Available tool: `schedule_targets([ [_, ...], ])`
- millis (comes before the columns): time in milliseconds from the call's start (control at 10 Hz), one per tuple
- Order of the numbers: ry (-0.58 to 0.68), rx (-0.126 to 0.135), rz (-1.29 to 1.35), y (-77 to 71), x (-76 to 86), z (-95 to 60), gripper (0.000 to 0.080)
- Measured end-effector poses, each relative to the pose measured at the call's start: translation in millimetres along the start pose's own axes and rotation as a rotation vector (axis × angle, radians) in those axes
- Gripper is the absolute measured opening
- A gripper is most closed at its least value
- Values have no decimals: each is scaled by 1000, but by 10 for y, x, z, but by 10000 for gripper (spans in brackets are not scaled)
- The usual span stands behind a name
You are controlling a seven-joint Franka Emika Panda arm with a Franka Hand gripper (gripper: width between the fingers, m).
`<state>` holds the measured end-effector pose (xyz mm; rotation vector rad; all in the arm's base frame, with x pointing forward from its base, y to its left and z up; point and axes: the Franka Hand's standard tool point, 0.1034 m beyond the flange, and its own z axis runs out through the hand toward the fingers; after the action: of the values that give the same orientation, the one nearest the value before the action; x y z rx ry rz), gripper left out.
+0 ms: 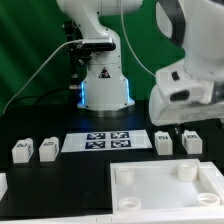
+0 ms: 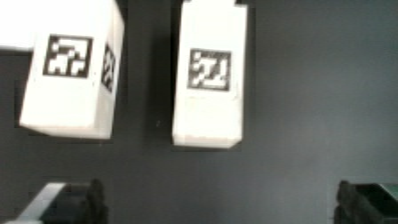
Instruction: Assemble one leg
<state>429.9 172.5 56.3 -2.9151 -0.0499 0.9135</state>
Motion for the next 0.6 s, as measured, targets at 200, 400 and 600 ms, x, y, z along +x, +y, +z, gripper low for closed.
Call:
schedule_targets([
  [200, -181, -5, -11, -43, -10, 26, 649],
  [400, -256, 0, -13, -50, 34, 55, 649],
  [600, -247, 0, -14, -56, 42, 50, 649],
])
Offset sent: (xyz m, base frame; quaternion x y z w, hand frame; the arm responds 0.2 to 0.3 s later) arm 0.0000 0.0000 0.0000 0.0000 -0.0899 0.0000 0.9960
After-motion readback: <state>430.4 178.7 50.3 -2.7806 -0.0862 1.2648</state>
